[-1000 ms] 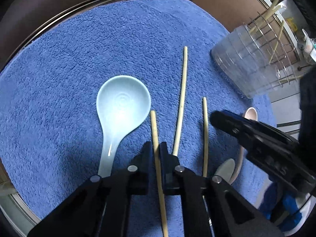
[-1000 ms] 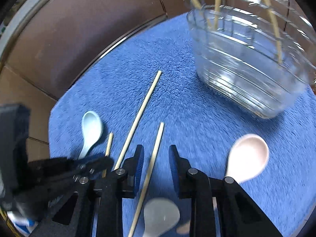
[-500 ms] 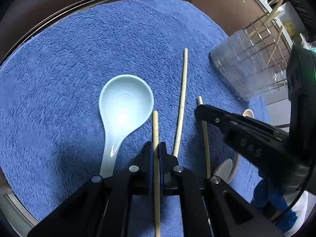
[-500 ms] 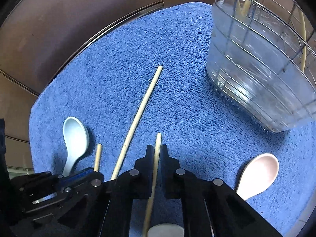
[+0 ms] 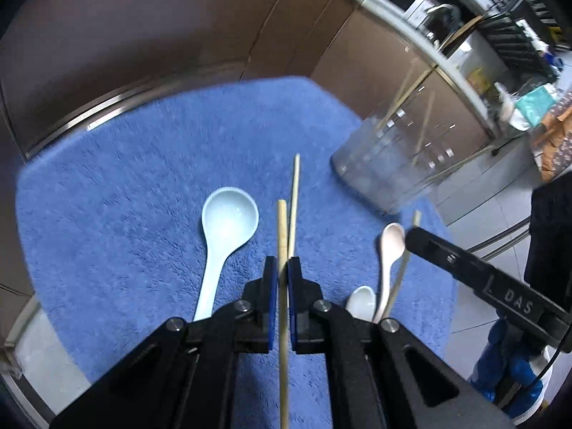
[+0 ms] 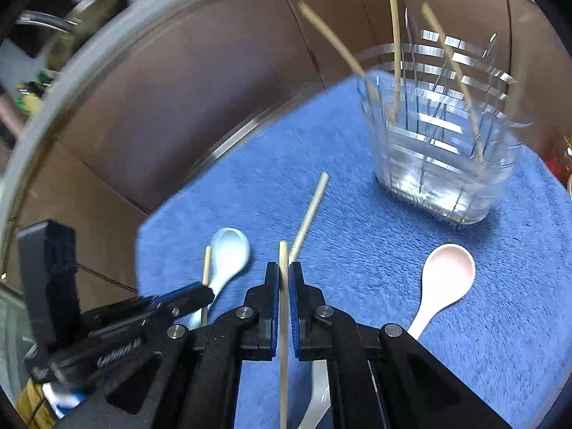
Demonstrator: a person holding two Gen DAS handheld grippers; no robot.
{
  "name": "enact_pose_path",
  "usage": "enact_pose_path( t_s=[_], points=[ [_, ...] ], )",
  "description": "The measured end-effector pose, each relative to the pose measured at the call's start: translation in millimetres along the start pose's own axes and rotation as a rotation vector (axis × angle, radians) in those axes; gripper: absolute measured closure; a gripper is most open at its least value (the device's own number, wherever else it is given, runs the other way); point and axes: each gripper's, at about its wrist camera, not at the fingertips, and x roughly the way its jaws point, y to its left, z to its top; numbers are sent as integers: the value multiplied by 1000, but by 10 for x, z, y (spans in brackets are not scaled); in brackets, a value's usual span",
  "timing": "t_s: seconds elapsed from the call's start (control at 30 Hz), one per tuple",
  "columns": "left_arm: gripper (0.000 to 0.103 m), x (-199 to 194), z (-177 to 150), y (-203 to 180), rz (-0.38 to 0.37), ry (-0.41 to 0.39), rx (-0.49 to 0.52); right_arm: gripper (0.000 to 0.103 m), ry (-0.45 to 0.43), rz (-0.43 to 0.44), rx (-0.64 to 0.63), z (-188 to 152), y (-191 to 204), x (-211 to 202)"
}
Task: Organize utensils
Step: 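Lift the held chopsticks toward the clear holder with both grippers, then lower both held chopsticks into the clear holder and open both grippers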
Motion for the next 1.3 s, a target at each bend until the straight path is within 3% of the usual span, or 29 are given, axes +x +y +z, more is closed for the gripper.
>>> enact_pose_path(
  t_s=[0.33,0.87,1.1,1.3],
  points=[
    [98,-758,-216,-368,-5,-223,74,97,-198,8,7,-338,-17,-988],
    [98,-1508,-649,-677,-86,-409,135,97,-433,-122,-8,-894,202,-1975],
    [98,-1622,-658,-734,-65,-454,166,97,-509,-154,-21,-867,203,-2152],
    [98,-1602,-340,-849,-93,-475,157,97,-569,-162,-41,-624,127,-2234]
  ],
)
